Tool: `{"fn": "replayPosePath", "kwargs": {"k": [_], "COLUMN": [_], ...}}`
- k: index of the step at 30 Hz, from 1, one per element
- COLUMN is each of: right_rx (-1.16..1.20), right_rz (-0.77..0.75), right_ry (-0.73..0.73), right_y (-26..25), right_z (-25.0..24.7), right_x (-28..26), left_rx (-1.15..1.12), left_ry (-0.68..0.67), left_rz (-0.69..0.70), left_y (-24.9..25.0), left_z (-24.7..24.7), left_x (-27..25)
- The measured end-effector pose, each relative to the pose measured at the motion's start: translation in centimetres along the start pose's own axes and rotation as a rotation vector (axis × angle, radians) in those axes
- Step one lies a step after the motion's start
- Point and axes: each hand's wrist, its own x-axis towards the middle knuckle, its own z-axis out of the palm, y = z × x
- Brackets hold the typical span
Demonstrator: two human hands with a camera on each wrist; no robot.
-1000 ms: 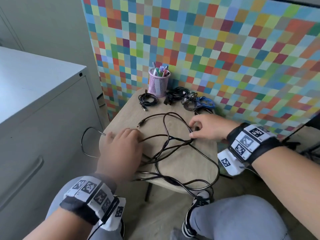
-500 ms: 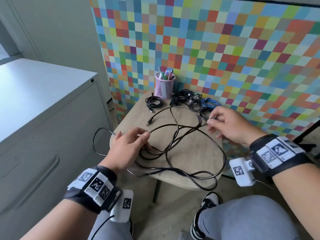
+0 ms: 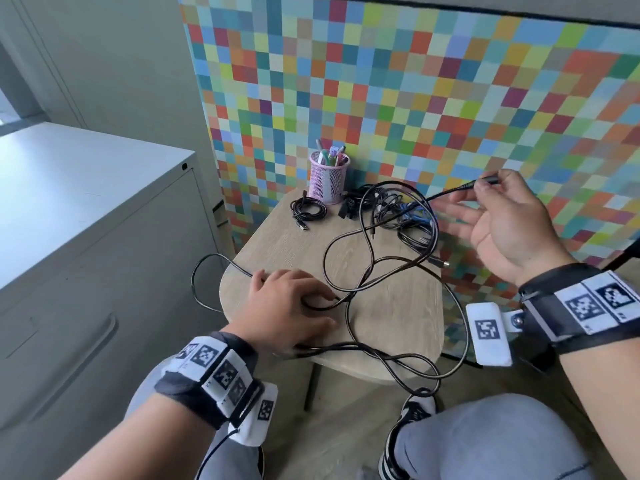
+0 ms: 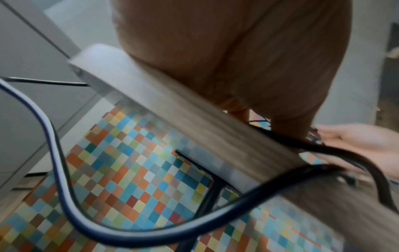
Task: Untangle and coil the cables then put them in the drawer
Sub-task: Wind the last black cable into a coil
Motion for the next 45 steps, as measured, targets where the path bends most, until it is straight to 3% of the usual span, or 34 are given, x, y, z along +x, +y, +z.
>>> {"fn": "replayPosePath", "kwargs": {"k": [6,15,20,24,26,32,34,38,42,45], "right_rx": [0.155,0.147,0.076,-0.049,-0.106,-0.14,-0.158,-0.154,-0.129,-0.087], "right_rz": [-0.099,0.027,0.072,0.12,0.151,0.212,0.233,0.262,0.327,0.42], "right_ry": [0.076,-0.013,-0.061,-0.145,-0.186,-0.161,-0.128,-0.07,-0.056,-0.15], "right_y": [-3.6,-4.3,-2.6,-1.2,-0.4,0.7,1.0,1.7,2.5,3.3], "right_z": [0.3,0.8,2.2,3.5,4.1,5.1,5.2,5.2,4.3,3.0], "right_x": [0.8,-0.6,-1.3,-1.9,-2.3,-2.6,-2.3,-1.7,-1.8,-2.1], "left_rx": [0.046,-0.168,-0.619,-0.938,-1.071,-1.337,-1.325,-1.21,-1.279,-1.443], "left_ry": [0.068,-0.008,0.156,0.342,0.372,0.086,0.02,-0.071,-0.076,0.067], "left_rz": [-0.092,-0.188,-0.304,-0.314,-0.274,-0.086,-0.022,-0.04,-0.156,-0.21], "left_y": [1.5,2.8,4.7,6.4,6.9,7.6,7.7,7.5,7.3,7.2], "left_z": [1.1,-0.5,-0.8,-2.8,-4.0,-6.7,-7.1,-7.6,-8.1,-8.3], "left_x": [1.6,2.2,3.1,4.2,4.6,4.2,4.0,3.8,4.0,4.4]}}
